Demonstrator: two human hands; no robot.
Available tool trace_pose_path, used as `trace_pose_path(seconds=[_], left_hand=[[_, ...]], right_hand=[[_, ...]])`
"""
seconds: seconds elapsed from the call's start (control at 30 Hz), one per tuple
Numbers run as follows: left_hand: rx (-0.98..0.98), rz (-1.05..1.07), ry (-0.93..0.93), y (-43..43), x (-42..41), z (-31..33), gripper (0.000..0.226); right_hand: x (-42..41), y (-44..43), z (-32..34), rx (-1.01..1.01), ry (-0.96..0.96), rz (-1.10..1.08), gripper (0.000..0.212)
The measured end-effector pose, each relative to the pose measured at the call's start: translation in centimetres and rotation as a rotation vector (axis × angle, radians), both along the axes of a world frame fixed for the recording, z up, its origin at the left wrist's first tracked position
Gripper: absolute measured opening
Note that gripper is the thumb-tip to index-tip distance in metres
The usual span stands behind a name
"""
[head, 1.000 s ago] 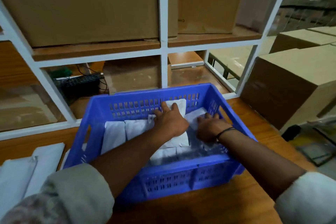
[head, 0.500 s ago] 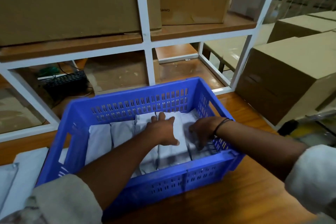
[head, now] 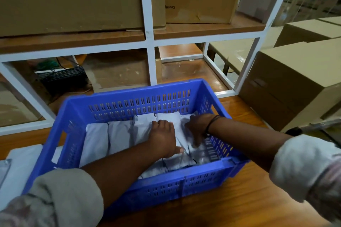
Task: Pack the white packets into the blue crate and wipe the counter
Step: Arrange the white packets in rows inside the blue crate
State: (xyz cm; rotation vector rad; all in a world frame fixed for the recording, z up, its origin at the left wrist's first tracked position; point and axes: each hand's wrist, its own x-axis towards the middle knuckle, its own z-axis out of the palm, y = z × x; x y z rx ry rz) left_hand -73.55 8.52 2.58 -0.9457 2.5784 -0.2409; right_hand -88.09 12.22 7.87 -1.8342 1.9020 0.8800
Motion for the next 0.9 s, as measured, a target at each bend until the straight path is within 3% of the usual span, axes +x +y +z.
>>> trace_pose_path(seconds=[0.1,0.27,0.5,0.73,0.9], left_hand=[[0.158,0.038,-0.007,-1.1,1.0,0.3,0.115],[0.160,0.050,-0.086,-1.4,1.9,0.4,0.121],[0.184,0.034,0.025,-1.2,1.9,0.0,0.121],[0.257,0.013,0.045,-0.9,1.3,-0.7,0.114],[0.350,0.078,0.087,-0.7,0.8,0.0,0.123]], right_hand=[[0.3,0.6,-1.4,0.047,-0.043,-0.025,0.081],[0.4,0.7,-2.1,0.037,0.111,-0.008,0.058],[0.2,1.4,-1.5,-0.226,0.080,-0.083,0.042],[0.7,0.8,-2.2,-0.048,0.029,-0.089,0.049],[0.4,0.9,-1.2,-0.191,-0.026,-0.147,0.057]])
